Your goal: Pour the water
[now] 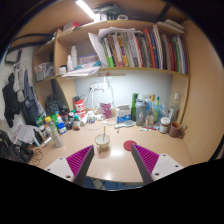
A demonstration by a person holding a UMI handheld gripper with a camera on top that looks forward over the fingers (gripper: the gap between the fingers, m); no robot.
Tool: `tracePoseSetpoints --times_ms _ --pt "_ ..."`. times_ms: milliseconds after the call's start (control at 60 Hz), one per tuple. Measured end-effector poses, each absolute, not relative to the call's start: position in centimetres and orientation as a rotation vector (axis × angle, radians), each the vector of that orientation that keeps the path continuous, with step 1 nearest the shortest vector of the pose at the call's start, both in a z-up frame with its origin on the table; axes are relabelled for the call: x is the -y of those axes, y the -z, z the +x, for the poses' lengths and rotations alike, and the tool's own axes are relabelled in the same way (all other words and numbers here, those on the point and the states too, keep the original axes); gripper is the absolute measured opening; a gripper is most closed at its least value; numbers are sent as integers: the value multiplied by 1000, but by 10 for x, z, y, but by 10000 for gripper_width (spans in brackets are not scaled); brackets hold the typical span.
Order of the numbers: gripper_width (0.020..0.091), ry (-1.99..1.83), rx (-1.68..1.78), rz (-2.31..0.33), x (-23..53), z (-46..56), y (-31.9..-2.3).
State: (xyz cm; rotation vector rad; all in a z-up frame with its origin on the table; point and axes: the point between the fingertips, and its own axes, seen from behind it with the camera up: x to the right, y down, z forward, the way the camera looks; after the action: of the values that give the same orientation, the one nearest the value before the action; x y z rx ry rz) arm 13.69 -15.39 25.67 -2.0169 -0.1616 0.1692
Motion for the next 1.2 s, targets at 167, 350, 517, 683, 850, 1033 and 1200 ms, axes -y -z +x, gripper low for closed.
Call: tracePoseSetpoints --times_ms 167,350,517,683,850,1033,1200 --pt "839 -114 160 -1985 160 119 -268" --pt "840 -88 167 -1976 169 82 -262" --pt "840 -107 242 -1920 175 17 -236" --pt "840 -180 369 -1886 157 -84 -194" --pt "844 -294 474 -1822 113 -201 -154" --pt "838 -339 515 -1779 43 -287 -108" --pt "842 -376 470 -1784 -15 -326 -77"
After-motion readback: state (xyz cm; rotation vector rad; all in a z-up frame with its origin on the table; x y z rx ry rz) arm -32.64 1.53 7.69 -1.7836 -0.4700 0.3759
